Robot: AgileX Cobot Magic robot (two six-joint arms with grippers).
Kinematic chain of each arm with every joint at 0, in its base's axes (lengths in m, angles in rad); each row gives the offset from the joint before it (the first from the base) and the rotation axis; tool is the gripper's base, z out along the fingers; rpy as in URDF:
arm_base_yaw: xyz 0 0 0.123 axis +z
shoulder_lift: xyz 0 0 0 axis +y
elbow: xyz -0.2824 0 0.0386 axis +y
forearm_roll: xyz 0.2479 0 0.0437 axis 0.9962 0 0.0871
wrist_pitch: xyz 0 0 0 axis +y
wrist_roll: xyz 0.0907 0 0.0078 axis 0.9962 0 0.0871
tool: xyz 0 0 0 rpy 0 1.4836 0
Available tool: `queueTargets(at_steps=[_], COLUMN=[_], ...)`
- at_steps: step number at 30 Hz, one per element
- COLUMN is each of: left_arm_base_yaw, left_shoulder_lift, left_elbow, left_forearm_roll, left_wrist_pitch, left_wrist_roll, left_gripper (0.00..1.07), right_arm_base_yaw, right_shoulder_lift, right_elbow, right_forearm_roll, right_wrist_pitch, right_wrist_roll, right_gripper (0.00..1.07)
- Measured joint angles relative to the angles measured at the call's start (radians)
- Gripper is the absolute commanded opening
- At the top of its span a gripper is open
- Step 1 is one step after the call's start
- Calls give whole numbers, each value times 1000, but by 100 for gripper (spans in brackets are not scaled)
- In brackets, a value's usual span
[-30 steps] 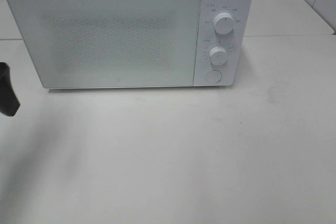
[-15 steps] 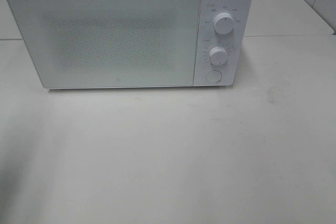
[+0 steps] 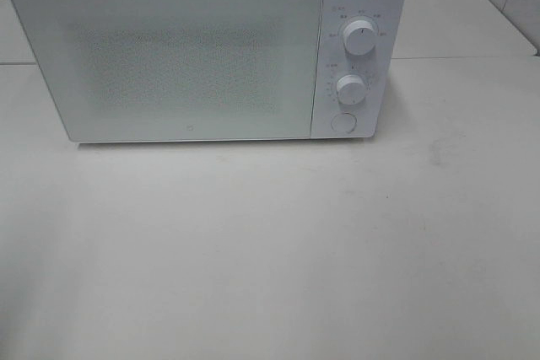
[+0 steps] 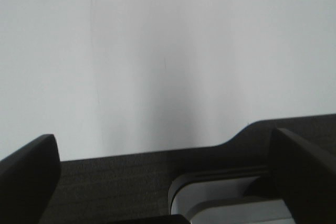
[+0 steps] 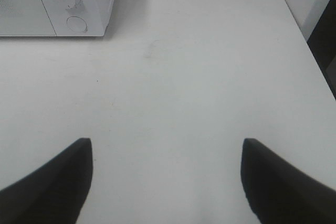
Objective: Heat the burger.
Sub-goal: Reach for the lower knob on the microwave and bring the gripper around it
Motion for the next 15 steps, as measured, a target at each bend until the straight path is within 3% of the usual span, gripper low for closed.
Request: queueTargets(at_steps=[15], left_arm_base_yaw=[-1], left_shoulder_lift=[-278], left_elbow=[42], left_forearm_roll=[2], left_wrist_pitch=[-58], left_wrist_roll=[-15], left_gripper=[100], right_arm_base_yaw=[0], right_shoulder_lift=[0], right_elbow=[0], right_forearm_roll=[0], right_wrist_pitch=[0], right_wrist_roll=[0], right_gripper=[75])
